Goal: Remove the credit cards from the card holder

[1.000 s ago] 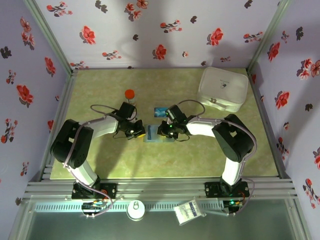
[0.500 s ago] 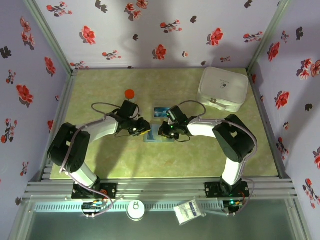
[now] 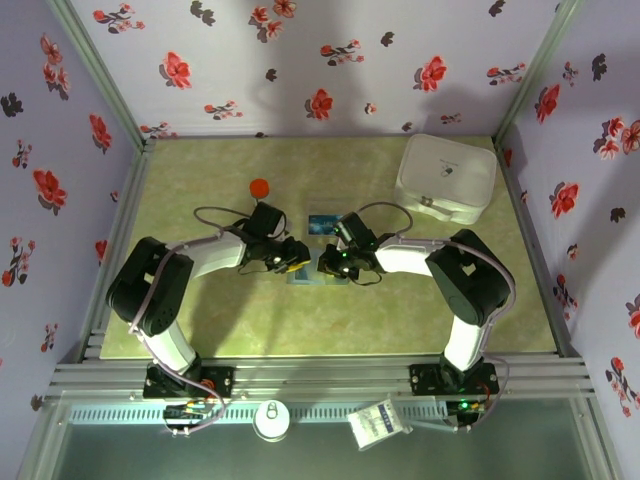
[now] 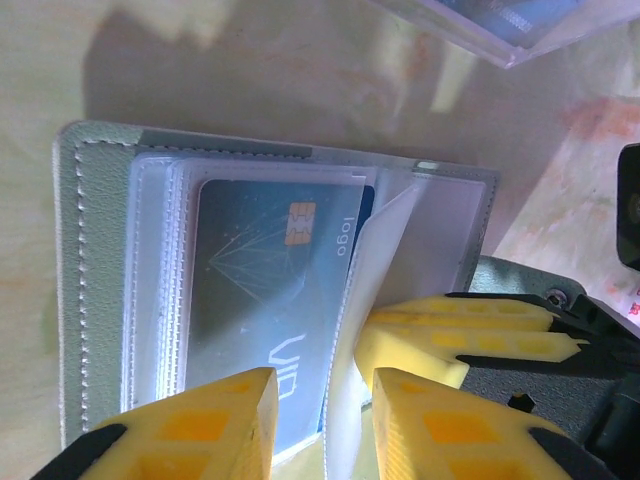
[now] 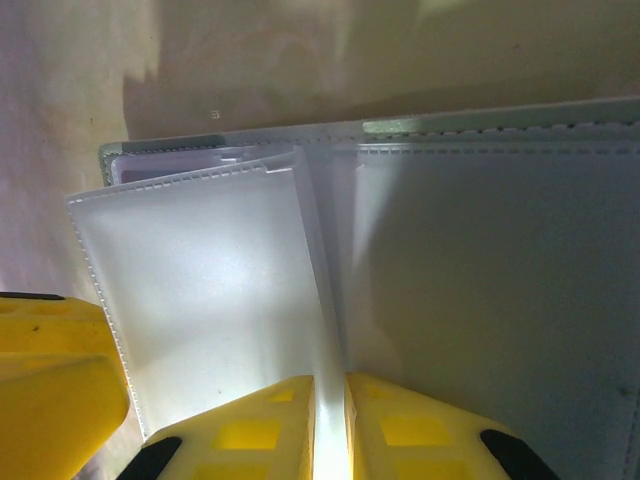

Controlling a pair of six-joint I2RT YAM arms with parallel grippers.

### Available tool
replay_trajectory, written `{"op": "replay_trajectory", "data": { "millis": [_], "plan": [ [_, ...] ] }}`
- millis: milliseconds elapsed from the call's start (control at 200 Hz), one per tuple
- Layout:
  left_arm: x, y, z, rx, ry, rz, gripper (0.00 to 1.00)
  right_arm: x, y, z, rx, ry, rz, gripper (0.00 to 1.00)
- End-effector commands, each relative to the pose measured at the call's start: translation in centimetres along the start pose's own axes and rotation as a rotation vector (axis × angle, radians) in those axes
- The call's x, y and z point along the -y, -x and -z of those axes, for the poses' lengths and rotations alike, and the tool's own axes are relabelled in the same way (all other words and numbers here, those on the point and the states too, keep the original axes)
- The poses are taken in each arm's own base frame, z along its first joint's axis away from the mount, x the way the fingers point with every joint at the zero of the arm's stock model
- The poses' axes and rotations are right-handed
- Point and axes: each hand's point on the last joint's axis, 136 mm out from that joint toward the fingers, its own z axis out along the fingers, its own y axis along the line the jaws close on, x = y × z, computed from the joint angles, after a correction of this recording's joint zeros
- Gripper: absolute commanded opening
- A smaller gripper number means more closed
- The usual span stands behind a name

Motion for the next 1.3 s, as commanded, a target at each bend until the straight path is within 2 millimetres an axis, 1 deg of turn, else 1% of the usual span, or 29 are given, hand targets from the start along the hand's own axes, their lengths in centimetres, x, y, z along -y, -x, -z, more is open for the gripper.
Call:
{"op": "replay_trajectory", "data": {
  "millis": [0, 265, 480, 750, 860, 1295],
  "plan": [
    [0.9, 0.1, -0.4, -0.006, -0.028, 0.003, 0.3, 0.1, 0.3, 0.8, 0.022, -0.004, -0.008, 0.17],
    [2.1, 0.2, -0.5, -0.008, -0.052, -0.01, 0.25, -0.6, 0.7, 2.0, 0.05, 0.003, 0.008, 0.17],
    [2.9, 0.5, -0.4, -0.007, -0.059, -0.022, 0.21, -0.4, 1.2, 3.5, 0.078, -0.006, 0.015, 0.17],
    [3.6, 0.3, -1.8, -0.038, -0.046, -0.037, 0.18, 0.6, 1.8, 5.5, 0.114, -0.021, 0.012, 0.17],
    [4.2, 0.3, -2.2, -0.046, -0.048, -0.048, 0.18, 1.1, 1.9, 6.4, 0.13, -0.027, 0.006, 0.17],
    [5.5, 0.0, -4.3, -0.085, -0.04, -0.07, 0.19, 2.7, 2.2, 8.6, 0.163, -0.05, -0.005, 0.18]
  ]
}}
